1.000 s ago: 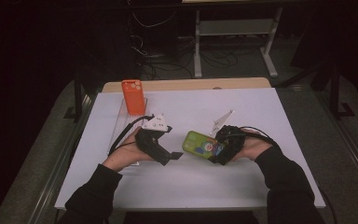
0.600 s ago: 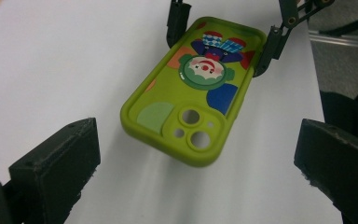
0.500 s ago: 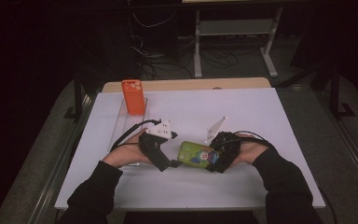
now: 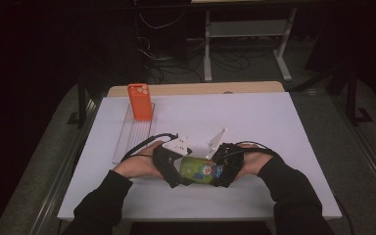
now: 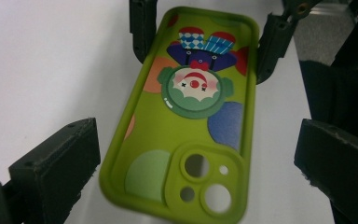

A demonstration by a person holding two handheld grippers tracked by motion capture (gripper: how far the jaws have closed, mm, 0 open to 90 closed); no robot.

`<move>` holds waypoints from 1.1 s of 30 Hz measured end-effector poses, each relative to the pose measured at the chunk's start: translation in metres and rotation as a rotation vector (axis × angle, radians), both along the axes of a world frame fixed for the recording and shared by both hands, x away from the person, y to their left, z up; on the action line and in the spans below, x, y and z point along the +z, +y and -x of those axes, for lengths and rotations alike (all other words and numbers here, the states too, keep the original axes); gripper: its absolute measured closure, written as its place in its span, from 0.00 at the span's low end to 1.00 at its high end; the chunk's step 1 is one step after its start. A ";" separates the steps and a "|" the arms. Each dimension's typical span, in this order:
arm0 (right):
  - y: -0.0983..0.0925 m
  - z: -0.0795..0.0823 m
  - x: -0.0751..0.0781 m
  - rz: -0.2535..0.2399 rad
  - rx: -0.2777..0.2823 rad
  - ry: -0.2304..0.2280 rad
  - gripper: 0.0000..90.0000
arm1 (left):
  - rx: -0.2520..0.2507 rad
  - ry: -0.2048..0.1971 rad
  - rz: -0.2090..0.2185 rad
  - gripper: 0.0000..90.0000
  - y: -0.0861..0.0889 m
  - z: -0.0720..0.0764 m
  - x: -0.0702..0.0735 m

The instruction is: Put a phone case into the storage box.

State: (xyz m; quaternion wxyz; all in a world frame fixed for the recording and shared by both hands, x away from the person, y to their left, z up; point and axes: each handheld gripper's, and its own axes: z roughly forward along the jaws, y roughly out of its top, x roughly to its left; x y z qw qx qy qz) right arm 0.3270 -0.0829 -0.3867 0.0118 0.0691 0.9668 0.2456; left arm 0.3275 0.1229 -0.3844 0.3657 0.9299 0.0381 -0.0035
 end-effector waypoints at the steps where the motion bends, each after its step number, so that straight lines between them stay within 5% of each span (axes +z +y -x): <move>1: 0.001 0.001 0.000 -0.001 0.007 0.001 0.17 | -0.006 -0.006 -0.003 0.00 -0.001 0.000 -0.001; 16: 0.009 0.007 0.008 -0.022 0.056 -0.031 0.17 | -0.038 -0.009 -0.060 0.02 -0.013 0.006 -0.015; 33: 0.009 0.007 0.005 -0.040 0.078 -0.008 0.16 | -0.061 0.004 -0.038 0.15 -0.012 0.006 -0.014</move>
